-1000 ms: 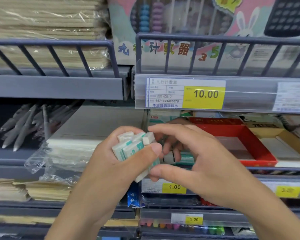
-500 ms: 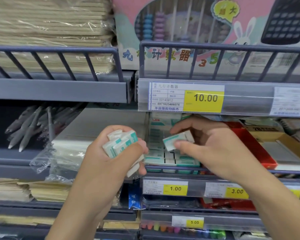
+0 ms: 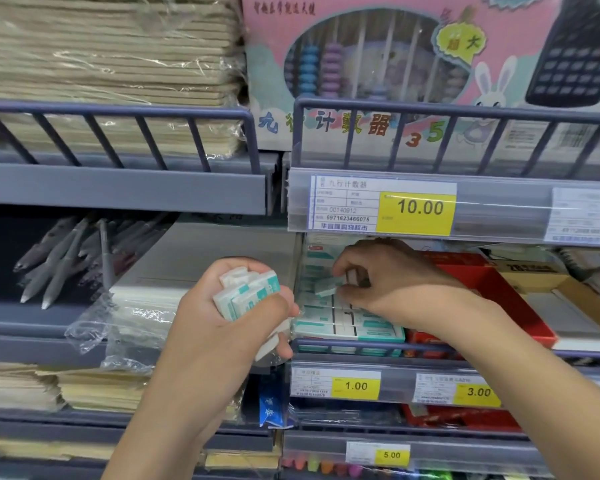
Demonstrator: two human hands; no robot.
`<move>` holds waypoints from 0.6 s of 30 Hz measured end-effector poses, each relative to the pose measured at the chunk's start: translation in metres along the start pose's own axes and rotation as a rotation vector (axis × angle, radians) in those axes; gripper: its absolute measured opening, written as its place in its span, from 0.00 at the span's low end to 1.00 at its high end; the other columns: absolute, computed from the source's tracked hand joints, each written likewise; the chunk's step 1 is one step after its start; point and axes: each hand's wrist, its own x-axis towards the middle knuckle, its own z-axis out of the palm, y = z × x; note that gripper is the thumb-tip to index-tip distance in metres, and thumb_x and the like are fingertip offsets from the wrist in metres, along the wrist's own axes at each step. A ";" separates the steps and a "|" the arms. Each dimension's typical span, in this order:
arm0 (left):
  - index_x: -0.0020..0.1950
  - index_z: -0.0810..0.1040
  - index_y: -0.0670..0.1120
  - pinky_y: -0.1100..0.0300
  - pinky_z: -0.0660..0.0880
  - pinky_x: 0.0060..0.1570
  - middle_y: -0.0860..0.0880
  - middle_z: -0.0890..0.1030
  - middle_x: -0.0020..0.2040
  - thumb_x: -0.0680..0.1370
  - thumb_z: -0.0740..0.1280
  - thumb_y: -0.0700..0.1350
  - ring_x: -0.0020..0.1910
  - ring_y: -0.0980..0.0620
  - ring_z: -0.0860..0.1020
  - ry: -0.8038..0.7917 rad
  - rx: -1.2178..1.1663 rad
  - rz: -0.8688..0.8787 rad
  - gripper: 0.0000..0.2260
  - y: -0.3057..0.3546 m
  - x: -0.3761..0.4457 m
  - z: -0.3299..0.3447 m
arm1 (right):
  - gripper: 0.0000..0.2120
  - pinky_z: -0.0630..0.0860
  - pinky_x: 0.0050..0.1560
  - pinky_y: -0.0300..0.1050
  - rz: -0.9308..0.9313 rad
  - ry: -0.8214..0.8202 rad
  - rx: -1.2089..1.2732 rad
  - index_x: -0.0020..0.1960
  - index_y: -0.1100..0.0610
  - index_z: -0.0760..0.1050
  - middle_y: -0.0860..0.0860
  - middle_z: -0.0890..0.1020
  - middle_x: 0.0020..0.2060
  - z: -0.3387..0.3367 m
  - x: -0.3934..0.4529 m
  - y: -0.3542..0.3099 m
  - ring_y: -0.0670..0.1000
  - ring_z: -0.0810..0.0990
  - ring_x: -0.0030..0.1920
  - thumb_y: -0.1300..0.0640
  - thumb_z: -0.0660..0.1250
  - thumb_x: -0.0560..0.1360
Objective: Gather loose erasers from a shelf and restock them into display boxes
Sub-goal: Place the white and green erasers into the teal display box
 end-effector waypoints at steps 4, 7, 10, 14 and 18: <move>0.46 0.82 0.54 0.61 0.79 0.32 0.41 0.86 0.42 0.66 0.79 0.46 0.27 0.47 0.80 0.006 -0.006 -0.006 0.11 0.000 0.001 -0.001 | 0.08 0.68 0.46 0.40 -0.017 0.003 -0.063 0.55 0.46 0.79 0.42 0.75 0.44 0.004 0.010 -0.005 0.47 0.76 0.48 0.50 0.69 0.77; 0.46 0.82 0.55 0.60 0.79 0.32 0.41 0.86 0.43 0.61 0.80 0.51 0.28 0.47 0.80 -0.001 -0.003 -0.006 0.15 0.002 0.000 -0.001 | 0.07 0.75 0.48 0.42 -0.011 -0.013 -0.077 0.54 0.47 0.79 0.43 0.80 0.47 0.005 0.018 -0.007 0.49 0.79 0.49 0.48 0.69 0.77; 0.46 0.82 0.55 0.59 0.79 0.33 0.41 0.86 0.43 0.61 0.79 0.52 0.27 0.46 0.80 -0.005 0.004 0.003 0.16 0.003 0.001 0.000 | 0.08 0.76 0.48 0.44 -0.015 -0.019 -0.113 0.53 0.47 0.78 0.45 0.83 0.48 0.007 0.024 -0.009 0.50 0.80 0.49 0.47 0.69 0.76; 0.46 0.82 0.56 0.54 0.80 0.34 0.41 0.86 0.43 0.61 0.79 0.53 0.27 0.45 0.80 -0.003 0.017 0.005 0.15 0.001 0.001 -0.001 | 0.07 0.76 0.47 0.43 -0.007 -0.040 -0.092 0.53 0.48 0.80 0.45 0.84 0.47 0.009 0.029 -0.007 0.50 0.81 0.47 0.49 0.69 0.77; 0.46 0.82 0.57 0.54 0.80 0.34 0.42 0.86 0.43 0.61 0.79 0.53 0.28 0.46 0.80 -0.004 0.028 0.004 0.15 0.000 0.001 -0.002 | 0.08 0.78 0.54 0.48 -0.011 -0.047 -0.062 0.54 0.48 0.82 0.46 0.85 0.51 0.011 0.031 -0.003 0.50 0.82 0.50 0.52 0.65 0.79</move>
